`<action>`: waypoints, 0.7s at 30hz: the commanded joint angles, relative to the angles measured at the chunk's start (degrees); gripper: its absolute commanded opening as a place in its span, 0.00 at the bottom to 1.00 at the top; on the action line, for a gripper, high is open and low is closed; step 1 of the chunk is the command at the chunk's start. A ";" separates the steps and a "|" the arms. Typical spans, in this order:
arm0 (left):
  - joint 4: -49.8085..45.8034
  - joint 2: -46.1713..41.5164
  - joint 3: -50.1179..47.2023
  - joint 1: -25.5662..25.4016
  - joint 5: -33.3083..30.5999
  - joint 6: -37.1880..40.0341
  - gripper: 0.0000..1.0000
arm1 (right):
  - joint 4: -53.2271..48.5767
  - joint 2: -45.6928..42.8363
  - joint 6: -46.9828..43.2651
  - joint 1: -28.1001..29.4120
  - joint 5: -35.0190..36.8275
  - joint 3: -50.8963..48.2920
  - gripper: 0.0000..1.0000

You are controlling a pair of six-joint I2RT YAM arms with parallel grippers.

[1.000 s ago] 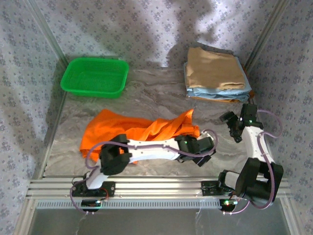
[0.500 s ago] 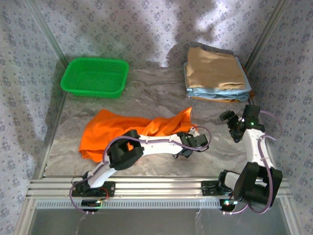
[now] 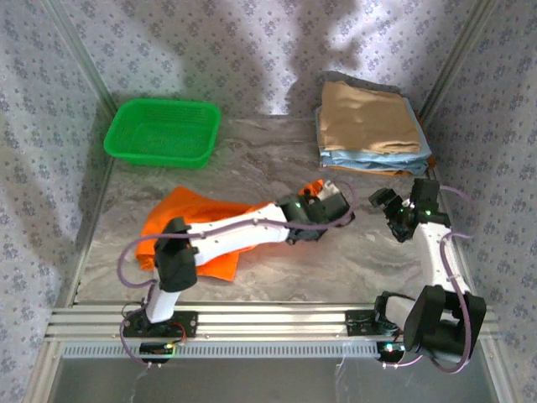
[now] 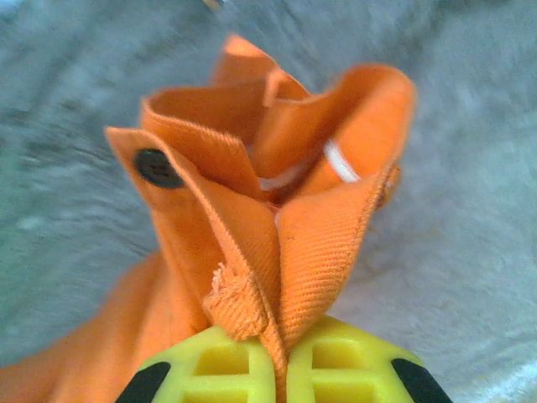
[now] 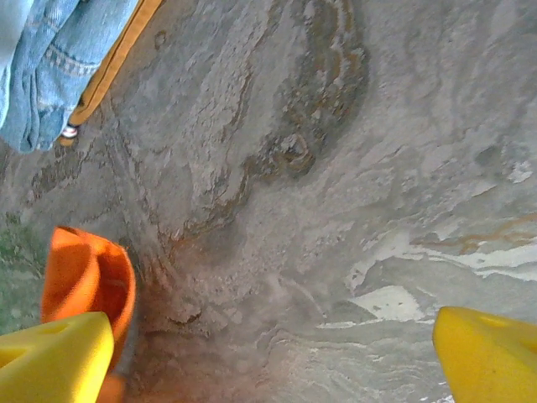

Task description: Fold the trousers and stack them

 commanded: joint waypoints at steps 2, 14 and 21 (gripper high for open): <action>-5.45 -14.26 2.63 5.83 -7.83 3.55 0.00 | 0.15 -0.27 0.95 5.62 2.04 2.21 1.00; -5.69 -56.91 -25.40 42.98 8.46 -4.91 0.00 | 7.87 15.51 4.16 37.99 7.39 13.15 1.00; -5.82 -61.60 -29.78 53.86 12.91 -5.40 0.00 | 8.82 28.83 3.60 54.16 9.24 21.30 1.00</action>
